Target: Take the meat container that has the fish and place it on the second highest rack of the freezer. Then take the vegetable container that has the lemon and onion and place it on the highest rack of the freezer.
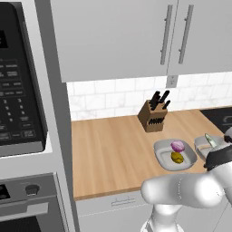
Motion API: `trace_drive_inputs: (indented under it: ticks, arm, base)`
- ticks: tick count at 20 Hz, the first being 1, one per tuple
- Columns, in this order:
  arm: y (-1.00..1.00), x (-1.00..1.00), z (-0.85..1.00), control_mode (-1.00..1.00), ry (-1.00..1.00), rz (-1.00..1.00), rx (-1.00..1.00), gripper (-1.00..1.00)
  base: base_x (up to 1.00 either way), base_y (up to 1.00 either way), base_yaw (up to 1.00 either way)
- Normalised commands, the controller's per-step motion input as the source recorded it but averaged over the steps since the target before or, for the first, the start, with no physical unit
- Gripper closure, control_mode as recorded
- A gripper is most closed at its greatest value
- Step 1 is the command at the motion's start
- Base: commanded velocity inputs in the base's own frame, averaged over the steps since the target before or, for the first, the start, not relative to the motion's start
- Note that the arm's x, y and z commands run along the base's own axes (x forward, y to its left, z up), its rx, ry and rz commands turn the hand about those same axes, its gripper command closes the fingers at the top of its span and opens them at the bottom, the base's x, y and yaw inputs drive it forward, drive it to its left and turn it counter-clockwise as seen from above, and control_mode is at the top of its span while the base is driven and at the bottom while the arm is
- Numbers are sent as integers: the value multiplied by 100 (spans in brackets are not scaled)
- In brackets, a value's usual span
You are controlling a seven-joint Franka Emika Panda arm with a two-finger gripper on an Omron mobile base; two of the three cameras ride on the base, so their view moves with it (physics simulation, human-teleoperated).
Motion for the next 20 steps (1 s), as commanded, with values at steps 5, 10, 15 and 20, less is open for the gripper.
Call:
trace_drive_inputs:
  ticks: [5, 10, 15, 20]
  arm:
    - [0, 12, -18, -100, 1, 0, 0, -100]
    - [0, 6, -20, -100, 4, 0, 3, -100]
    - [0, 4, -16, -100, 2, 0, 1, 100]
    - [0, 0, -6, -100, 2, 0, 0, 100]
  base:
    - [0, 0, 0]
    - [0, 0, 0]
    - [0, 0, 0]
    - [0, 0, 0]
